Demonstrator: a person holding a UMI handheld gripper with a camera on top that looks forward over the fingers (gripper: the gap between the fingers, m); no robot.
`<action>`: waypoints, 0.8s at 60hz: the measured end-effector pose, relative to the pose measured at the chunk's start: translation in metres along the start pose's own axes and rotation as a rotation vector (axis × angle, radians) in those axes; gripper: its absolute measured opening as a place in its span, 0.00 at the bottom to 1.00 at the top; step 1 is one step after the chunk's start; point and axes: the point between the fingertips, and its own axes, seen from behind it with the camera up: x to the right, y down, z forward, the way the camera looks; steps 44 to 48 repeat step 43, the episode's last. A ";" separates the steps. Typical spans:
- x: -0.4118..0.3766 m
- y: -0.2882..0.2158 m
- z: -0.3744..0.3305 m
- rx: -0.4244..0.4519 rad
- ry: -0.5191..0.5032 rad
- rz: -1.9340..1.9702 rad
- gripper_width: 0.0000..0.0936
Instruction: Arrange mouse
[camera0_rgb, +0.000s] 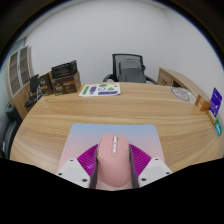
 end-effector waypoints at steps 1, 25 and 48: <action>0.000 0.000 0.000 -0.001 -0.004 0.001 0.53; -0.002 0.020 -0.107 0.045 -0.065 0.032 0.88; 0.020 0.079 -0.296 0.148 -0.132 0.044 0.88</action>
